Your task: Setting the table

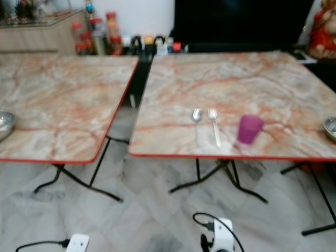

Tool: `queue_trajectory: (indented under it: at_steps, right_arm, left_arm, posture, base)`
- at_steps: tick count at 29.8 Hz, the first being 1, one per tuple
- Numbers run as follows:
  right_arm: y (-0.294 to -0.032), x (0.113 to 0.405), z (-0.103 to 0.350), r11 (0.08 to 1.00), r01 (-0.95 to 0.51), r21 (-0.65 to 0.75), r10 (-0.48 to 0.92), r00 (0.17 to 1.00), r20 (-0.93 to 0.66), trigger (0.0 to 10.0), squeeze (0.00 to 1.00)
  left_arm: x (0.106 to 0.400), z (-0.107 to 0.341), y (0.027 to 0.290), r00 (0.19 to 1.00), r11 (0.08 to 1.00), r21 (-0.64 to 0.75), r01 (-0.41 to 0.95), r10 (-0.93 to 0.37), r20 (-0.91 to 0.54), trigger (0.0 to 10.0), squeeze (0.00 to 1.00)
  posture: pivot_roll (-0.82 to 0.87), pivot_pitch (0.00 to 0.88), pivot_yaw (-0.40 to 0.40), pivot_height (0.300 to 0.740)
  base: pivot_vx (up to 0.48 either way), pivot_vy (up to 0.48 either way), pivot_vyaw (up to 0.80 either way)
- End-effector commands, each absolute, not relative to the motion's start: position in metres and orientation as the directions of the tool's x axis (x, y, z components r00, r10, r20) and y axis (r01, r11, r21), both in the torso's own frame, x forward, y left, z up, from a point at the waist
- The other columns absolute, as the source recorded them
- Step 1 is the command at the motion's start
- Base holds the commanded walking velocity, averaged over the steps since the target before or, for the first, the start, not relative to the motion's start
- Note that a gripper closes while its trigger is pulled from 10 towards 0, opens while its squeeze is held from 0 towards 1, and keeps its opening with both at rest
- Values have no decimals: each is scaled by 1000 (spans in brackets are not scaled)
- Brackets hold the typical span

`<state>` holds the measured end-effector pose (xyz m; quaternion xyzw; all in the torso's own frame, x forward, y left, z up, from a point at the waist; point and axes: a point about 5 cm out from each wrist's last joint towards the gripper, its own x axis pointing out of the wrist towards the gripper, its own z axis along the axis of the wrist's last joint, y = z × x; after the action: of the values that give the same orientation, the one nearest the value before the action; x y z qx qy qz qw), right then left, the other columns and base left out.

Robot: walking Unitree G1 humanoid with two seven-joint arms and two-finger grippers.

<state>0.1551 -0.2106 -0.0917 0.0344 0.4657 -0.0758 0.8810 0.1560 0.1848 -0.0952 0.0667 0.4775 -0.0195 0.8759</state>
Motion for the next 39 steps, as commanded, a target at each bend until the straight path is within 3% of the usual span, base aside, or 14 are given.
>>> queue_trajectory:
  at_steps: [1,5,17,22,31,39]
  right_arm:
    - [-199,171,-87,988,153,20,-77,598,-798,10000,0]
    - [-197,175,-85,986,167,27,-81,607,-791,10000,0]
    - [-199,180,-83,981,191,24,-100,612,-784,10000,0]
    - [-199,181,-82,981,192,33,-94,616,-782,10000,0]
    - [-197,183,-82,984,177,35,-84,619,-781,10000,0]
    - [-196,183,-82,985,171,36,-79,619,-781,10000,0]
  left_arm:
    - [151,-95,199,528,985,137,103,63,-847,10000,0]
    - [152,-94,203,531,985,146,94,74,-844,10000,0]
    - [158,-92,205,546,989,139,52,88,-833,10000,0]
    - [160,-91,204,551,989,137,48,88,-830,10000,0]
    - [163,-90,204,560,991,130,34,89,-823,10000,0]
    - [162,-90,205,559,991,129,25,93,-824,10000,0]
  posture:
    - [-37,2,10,740]
    - [-38,64,15,740]
    - [-33,114,1,740]
    - [-31,125,1,740]
    - [-24,143,1,740]
    - [-25,146,3,740]
  base:
    - [311,-364,0]
    - [311,-362,0]
    - [303,-368,0]
    - [254,-404,-673]
    - [0,-393,0]
    - [0,0,0]
